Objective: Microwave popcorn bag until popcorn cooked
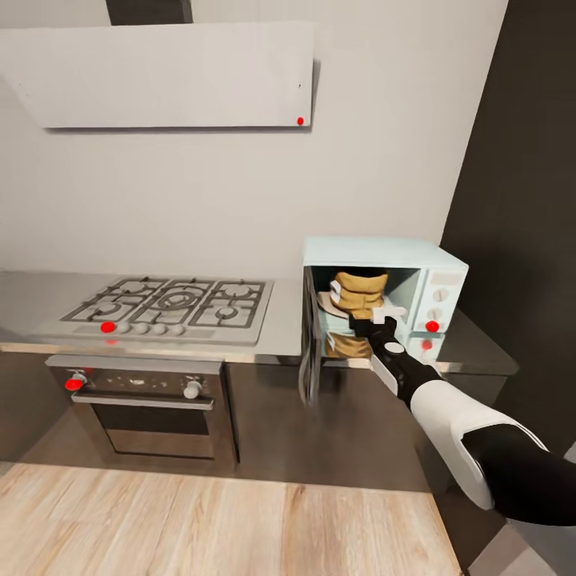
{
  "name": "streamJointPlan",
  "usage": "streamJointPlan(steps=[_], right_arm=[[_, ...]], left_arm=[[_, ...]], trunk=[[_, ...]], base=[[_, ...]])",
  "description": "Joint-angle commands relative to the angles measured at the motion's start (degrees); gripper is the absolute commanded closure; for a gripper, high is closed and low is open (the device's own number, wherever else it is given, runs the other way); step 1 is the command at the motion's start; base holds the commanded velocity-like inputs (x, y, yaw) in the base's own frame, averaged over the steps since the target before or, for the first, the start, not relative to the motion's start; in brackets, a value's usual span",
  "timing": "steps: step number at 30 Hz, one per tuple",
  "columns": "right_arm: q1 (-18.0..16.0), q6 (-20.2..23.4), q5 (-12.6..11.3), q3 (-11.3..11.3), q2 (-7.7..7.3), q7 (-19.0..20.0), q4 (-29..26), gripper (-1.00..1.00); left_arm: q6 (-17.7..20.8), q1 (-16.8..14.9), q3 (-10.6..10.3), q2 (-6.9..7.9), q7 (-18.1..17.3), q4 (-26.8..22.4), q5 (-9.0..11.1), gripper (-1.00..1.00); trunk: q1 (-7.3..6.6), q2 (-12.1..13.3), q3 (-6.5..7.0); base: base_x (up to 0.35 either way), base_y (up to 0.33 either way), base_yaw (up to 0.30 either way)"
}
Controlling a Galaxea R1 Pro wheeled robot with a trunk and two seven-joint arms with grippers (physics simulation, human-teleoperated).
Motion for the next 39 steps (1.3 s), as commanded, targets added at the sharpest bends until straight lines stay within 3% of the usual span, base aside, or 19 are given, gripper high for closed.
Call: streamJointPlan(steps=[1, 9, 11, 13, 14, 15, 18, 20, 23, 25, 29, 32, 35, 37, 38, 39], right_arm=[[-0.1, -0.2, -0.6, 0.5, -0.04, -0.3, 0.1, -1.00], [0.2, -0.2, -0.5, 0.5, -0.13, 0.3, -1.2, -1.00], [1.0, -0.1, -0.5, 0.4, -0.39, 0.7, -4.7, -1.00], [4.1, 0.4, -0.5, 0.4, -0.61, 1.0, -10.8, -1.00], [8.2, 2.7, -0.5, 0.5, -0.87, 1.0, -18.9, -1.00], [13.7, 9.2, -0.5, 0.5, -1.79, 0.9, -31.1, -1.00], [22.4, 20.1, -0.5, 0.2, -4.03, 0.6, -51.8, -1.00], [28.9, 23.3, -0.6, -0.1, -6.60, 0.5, -63.0, -1.00], [38.0, 24.3, -0.7, -0.6, -9.35, 0.4, -73.0, -1.00], [43.5, 24.4, -0.7, -4.0, -10.37, 0.5, -75.5, -1.00], [49.2, 24.7, -0.7, -10.9, -10.80, 2.8, -76.4, -1.00], [51.1, 24.2, -0.6, -12.1, -10.96, 4.9, -76.4, -1.00], [52.5, 23.5, -0.5, -12.4, -12.93, 5.7, -76.4, -1.00], [52.9, 23.0, -0.5, -12.5, -13.28, 5.7, -76.5, -1.00], [53.2, 22.8, -0.5, -13.1, -13.67, 5.8, -76.5, -1.00], [53.2, 22.8, -0.5, -13.6, -13.78, 6.0, -76.5, -1.00]], left_arm=[[-0.2, 0.0, 0.2, -0.03, 0.0, 0.0, 0.0, -1.00], [-0.2, 0.0, -0.1, -0.10, 0.0, 0.0, -0.1, -1.00], [-0.2, 0.0, -0.1, -0.11, 0.0, 0.0, 0.0, -1.00], [-0.2, 0.0, 0.0, -0.12, 0.0, 0.0, 0.0, -1.00], [-0.2, 0.0, 0.0, -0.12, 0.0, 0.0, 0.0, -1.00], [-0.2, 0.0, -0.1, -0.12, 0.0, 0.0, 0.0, -1.00], [-0.2, 0.0, -0.1, -0.12, 0.0, 0.0, -0.1, -1.00], [-0.2, 0.0, -0.1, -0.12, 0.0, 0.0, -0.1, -1.00], [-0.2, 0.1, -0.2, -0.12, 0.0, 0.0, -0.1, -1.00], [-0.2, 0.1, -0.2, -0.12, 0.0, 0.0, -0.1, -1.00], [-0.2, 0.1, -0.2, -0.12, 0.0, 0.0, -0.1, -1.00], [-0.2, 0.1, -0.1, -0.12, 0.0, 0.0, -0.1, -1.00], [-0.2, -0.2, -0.2, -0.13, 0.2, -0.4, -0.1, -1.00], [-0.2, -0.8, -0.4, -0.72, 0.3, -1.4, -0.2, -1.00], [-0.1, -2.8, -0.5, -1.90, 0.4, -5.7, -0.4, -1.00], [-0.1, -3.7, -0.5, -2.17, 0.4, -8.3, -0.4, -1.00]], trunk=[[-0.04, 0.0, -0.06], [-0.04, 0.0, -0.06], [-0.04, 0.0, -0.06], [-0.04, 0.0, -0.06], [-0.04, 0.0, -0.06], [-0.04, 0.0, -0.06], [-0.04, 0.0, -0.06], [-0.04, 0.0, -0.06], [-0.04, 0.0, -0.06], [-0.04, 0.0, -0.06], [-0.04, 0.0, -0.06], [-0.04, 0.0, -0.06], [-0.04, 0.0, -0.06], [-0.04, 0.0, -0.06], [-0.04, 0.0, -0.06], [-0.04, 0.0, -0.06]], base=[[-0.286, 0.028, 0.000], [-0.199, 0.003, 0.000], [-0.338, 0.000, 0.000], [-0.343, 0.000, 0.000], [-0.345, 0.000, 0.000], [-0.272, 0.000, 0.000], [-0.103, 0.000, 0.000], [-0.018, 0.000, 0.000], [-0.005, 0.000, 0.000], [-0.001, 0.000, 0.000], [0.000, 0.000, 0.000], [0.000, 0.000, 0.000], [0.000, 0.000, 0.000], [0.000, 0.000, 0.000], [0.000, 0.000, 0.000], [0.000, 0.000, 0.000]])
